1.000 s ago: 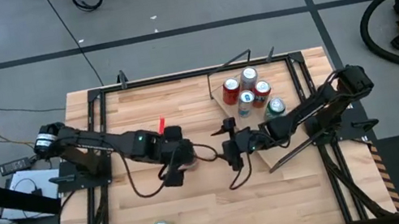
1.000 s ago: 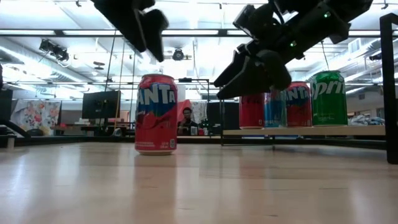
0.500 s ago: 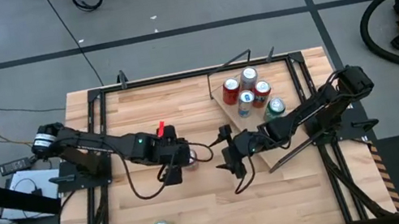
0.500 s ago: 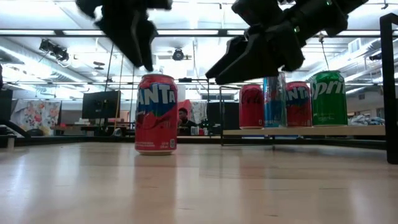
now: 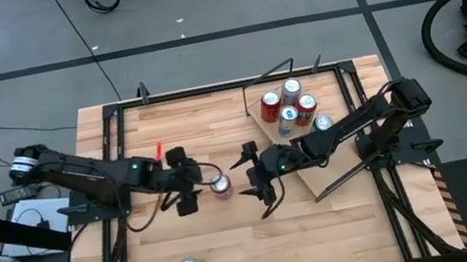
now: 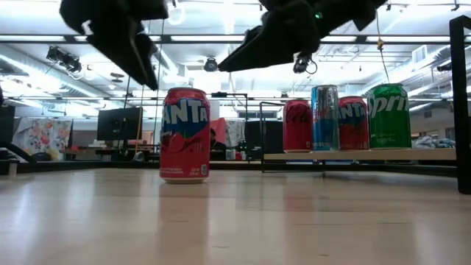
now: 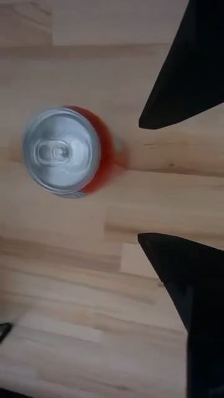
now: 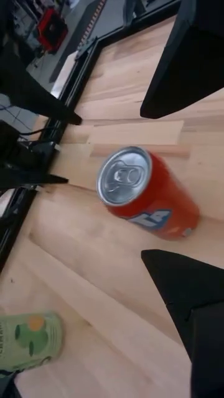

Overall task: Place canned beverage on shelf
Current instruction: Put the orange soda can on the shelf, aligned with the other green soda can

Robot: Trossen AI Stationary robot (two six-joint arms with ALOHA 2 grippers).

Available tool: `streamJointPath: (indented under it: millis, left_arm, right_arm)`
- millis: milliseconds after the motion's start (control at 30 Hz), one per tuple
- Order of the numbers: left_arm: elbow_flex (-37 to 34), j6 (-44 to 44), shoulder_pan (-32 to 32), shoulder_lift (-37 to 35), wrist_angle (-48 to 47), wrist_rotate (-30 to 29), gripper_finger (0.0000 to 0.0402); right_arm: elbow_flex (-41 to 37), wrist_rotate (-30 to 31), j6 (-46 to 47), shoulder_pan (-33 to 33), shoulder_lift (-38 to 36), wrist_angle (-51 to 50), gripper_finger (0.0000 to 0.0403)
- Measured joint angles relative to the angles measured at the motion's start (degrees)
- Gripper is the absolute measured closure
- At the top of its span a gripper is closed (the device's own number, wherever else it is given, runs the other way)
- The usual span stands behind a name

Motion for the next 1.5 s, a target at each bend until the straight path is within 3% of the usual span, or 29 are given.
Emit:
streamJointPath:
  millis: [167,367,500,633,733,1200,1500]
  left_arm:
    - [-7.02,-1.03,0.47,-5.86,8.11,-0.52,0.0104]
    - [-9.93,3.72,2.07,-11.30,16.70,-4.55,0.0104]
    - [-10.08,7.36,3.07,-13.67,18.65,-11.82,0.0104]
    - [-10.00,13.18,4.86,-15.48,22.95,-23.05,0.0104]
    - [-10.38,15.56,6.78,-17.08,24.06,-26.72,0.0104]
    - [-10.17,13.00,8.02,-19.08,25.21,-25.20,0.0104]
    - [-10.15,13.19,8.02,-19.08,26.09,-24.02,0.0104]
  right_arm:
    - [5.70,0.00,-2.14,-0.24,3.64,-5.17,0.0029]
    - [12.76,-2.53,-2.42,-1.06,6.85,-11.66,0.0029]
    - [15.77,-4.07,-3.17,-1.90,9.15,-11.39,0.0028]
    - [17.72,-4.13,-4.59,-2.77,11.15,-11.93,0.0022]
    - [19.08,-4.48,-3.64,-3.38,12.11,-11.89,0.0014]
    - [25.81,-6.02,0.81,-3.87,13.58,-20.78,0.0007]
    - [27.62,-5.54,2.84,-3.72,13.58,-21.33,0.0007]
